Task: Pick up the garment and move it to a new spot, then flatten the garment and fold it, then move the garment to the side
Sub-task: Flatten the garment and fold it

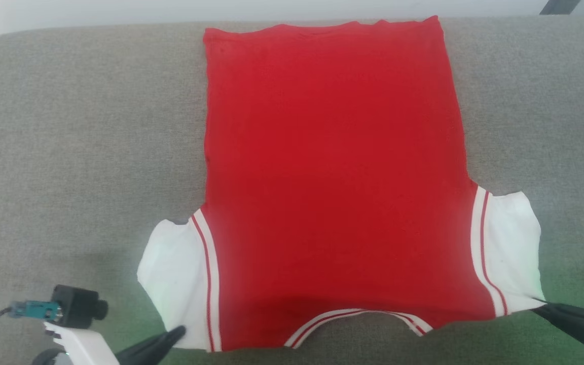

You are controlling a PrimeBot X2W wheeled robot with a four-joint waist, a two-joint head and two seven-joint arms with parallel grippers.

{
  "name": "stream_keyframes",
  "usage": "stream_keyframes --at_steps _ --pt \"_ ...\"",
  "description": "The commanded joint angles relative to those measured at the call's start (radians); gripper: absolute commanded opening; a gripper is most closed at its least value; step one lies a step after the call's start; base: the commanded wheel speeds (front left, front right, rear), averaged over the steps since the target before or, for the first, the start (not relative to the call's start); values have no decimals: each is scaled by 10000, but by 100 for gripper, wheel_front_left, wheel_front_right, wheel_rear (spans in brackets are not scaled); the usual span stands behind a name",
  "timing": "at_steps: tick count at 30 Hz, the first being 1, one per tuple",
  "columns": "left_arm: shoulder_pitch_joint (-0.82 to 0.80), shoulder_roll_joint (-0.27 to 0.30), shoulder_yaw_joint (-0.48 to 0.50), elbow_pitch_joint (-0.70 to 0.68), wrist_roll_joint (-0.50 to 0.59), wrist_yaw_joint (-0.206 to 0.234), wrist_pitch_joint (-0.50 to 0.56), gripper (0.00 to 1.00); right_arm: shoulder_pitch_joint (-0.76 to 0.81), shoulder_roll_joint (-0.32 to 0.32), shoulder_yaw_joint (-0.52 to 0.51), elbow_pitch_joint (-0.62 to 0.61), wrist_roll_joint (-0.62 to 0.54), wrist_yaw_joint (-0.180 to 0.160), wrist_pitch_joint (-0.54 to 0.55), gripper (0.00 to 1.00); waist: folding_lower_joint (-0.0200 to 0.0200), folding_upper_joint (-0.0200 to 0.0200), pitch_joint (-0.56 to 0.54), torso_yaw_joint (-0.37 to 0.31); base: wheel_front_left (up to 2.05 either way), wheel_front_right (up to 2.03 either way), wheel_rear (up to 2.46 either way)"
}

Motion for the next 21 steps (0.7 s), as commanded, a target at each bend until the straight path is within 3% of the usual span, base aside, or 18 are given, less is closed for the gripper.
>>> stream_keyframes --at_steps 1,5,13,21 --pt "103 -95 -56 -89 139 119 15 0 239 -23 -144 -77 -207 -10 156 0 0 0 -31 41 0 0 0" --pt "-167 -482 -234 108 209 103 101 0 286 273 -428 38 -572 -10 545 0 0 0 -56 86 0 0 0" --pt "-950 -1739 -632 1703 728 -357 -35 0 -51 1842 -858 917 -1988 -7 1866 0 0 0 51 218 0 0 0" --pt "-1443 -2807 -914 3396 753 -741 -206 0 -152 3215 -1109 2156 -4004 -29 2515 0 0 0 159 297 0 0 0"
